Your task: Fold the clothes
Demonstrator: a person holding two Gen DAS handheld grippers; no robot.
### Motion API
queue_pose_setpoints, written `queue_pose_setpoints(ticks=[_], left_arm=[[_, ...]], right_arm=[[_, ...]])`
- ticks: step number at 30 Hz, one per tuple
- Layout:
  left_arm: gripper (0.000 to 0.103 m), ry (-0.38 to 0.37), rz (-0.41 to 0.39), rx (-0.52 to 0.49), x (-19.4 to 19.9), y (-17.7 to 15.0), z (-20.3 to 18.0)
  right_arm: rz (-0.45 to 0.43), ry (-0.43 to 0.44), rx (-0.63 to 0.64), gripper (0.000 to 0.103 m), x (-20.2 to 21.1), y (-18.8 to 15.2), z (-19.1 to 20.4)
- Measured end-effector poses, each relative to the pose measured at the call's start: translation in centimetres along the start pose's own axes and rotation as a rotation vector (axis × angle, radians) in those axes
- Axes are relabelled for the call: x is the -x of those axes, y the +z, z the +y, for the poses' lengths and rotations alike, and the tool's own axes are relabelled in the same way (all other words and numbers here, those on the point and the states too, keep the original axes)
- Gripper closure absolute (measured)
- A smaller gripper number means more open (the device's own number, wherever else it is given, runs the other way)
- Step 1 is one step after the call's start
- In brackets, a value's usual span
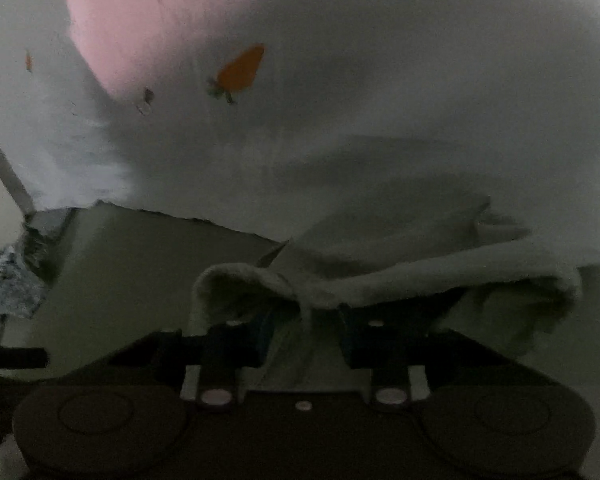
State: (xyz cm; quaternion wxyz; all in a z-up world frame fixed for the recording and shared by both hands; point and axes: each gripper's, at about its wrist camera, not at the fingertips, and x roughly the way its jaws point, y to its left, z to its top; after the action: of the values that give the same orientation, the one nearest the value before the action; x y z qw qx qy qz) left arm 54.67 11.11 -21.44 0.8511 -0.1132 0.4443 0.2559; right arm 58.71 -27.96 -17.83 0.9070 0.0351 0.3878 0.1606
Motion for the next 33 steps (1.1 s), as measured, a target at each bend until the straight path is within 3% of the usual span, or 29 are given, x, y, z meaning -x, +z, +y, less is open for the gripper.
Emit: queue_pose_setpoints(ticks=[1, 3, 9, 12, 14, 16, 17, 19, 22, 25, 30, 33], left_arm=[[0.004, 0.005, -0.002, 0.003, -0.1, 0.0, 0.1], [0.004, 0.021, -0.004, 0.017, 0.4, -0.1, 0.4], [0.004, 0.026, -0.001, 0.060, 2.2, -1.0, 1.3], [0.004, 0.022, 0.013, 0.084, 3.2, -1.8, 1.5], [0.004, 0.017, 0.019, 0.086, 3.8, -2.4, 1.5], [0.004, 0.015, 0.027, 0.080, 4.3, -2.9, 1.5], [0.004, 0.015, 0.031, 0.076, 4.3, -3.1, 1.5], [0.004, 0.019, 0.038, 0.070, 4.4, -3.5, 1.3], [0.004, 0.029, 0.048, 0.067, 4.4, -4.0, 1.1], [0.004, 0.034, 0.058, 0.056, 4.1, -4.2, 0.8], [0.004, 0.038, 0.087, 0.043, 3.0, -4.4, 0.5], [0.004, 0.032, 0.096, 0.046, 2.9, -4.5, 0.6]], right_arm=[[0.003, -0.006, -0.005, 0.099, -0.1, -0.2, -0.1], [-0.026, -0.001, -0.042, 0.099, 1.0, -0.8, 0.1], [-0.115, 0.022, -0.140, 0.099, 9.9, -4.3, 0.1], [-0.074, 0.042, -0.113, 0.099, 12.4, -6.7, 0.9], [0.018, 0.069, -0.050, 0.098, 13.9, -8.6, 1.7], [0.117, 0.072, 0.010, 0.088, 14.2, -10.4, 2.6], [0.119, 0.065, 0.002, 0.084, 14.2, -10.6, 2.7], [0.119, 0.052, -0.017, 0.065, 14.2, -10.8, 2.8], [0.054, 0.038, -0.073, 0.062, 13.5, -9.2, 2.8], [0.002, -0.031, -0.053, 0.059, 11.6, -7.3, 2.9], [-0.026, -0.146, 0.030, 0.058, 7.3, -4.8, 3.3], [-0.011, -0.148, 0.056, 0.056, 5.0, -4.3, 3.1]])
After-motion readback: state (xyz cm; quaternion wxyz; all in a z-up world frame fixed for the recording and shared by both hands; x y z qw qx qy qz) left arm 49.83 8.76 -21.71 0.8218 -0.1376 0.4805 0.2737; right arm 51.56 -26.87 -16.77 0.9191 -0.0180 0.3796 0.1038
